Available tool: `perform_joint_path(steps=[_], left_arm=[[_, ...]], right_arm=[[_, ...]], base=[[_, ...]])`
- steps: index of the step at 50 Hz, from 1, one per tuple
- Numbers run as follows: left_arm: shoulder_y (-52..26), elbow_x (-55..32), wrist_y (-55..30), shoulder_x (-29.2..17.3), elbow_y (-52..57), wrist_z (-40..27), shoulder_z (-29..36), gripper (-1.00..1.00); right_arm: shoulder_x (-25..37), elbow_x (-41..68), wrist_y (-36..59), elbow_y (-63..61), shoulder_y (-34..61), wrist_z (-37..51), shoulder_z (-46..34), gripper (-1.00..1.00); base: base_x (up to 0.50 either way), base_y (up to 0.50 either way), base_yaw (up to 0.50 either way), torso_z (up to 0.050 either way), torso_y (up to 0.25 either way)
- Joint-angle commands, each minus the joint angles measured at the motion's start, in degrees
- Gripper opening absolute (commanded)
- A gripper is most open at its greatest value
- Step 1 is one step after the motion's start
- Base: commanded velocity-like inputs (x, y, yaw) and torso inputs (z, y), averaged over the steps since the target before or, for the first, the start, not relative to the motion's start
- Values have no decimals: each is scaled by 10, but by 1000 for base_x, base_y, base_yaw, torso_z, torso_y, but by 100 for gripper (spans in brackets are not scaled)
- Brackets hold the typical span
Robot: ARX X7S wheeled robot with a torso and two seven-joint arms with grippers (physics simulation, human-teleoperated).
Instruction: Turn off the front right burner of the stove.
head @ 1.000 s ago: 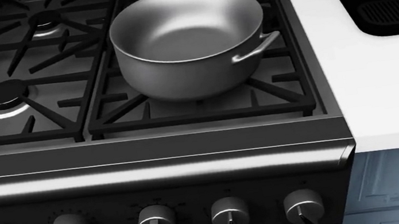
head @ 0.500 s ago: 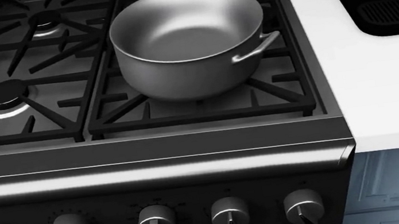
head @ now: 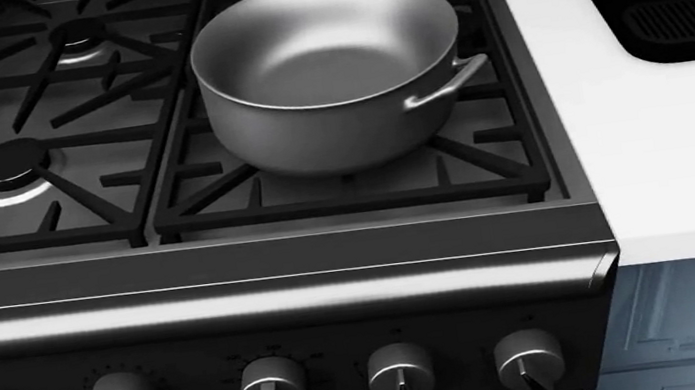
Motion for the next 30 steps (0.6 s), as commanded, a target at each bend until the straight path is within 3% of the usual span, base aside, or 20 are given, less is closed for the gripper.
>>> perform_joint_path(steps=[1, 16, 30], left_arm=[[0, -2, 2, -5, 0, -5, 4, 100], [1, -5, 6, -10, 0, -10, 9, 100], [1, -6, 9, -15, 2, -15, 13, 100]], right_arm=[[-4, -3, -11, 56, 34, 9, -9, 100], [-10, 4, -49, 176, 98, 21, -14, 100], [-11, 9, -57, 206, 117, 24, -18, 100]], base=[[0, 0, 0, 0, 0], [0, 0, 0, 0, 0], [0, 0, 0, 0, 0]])
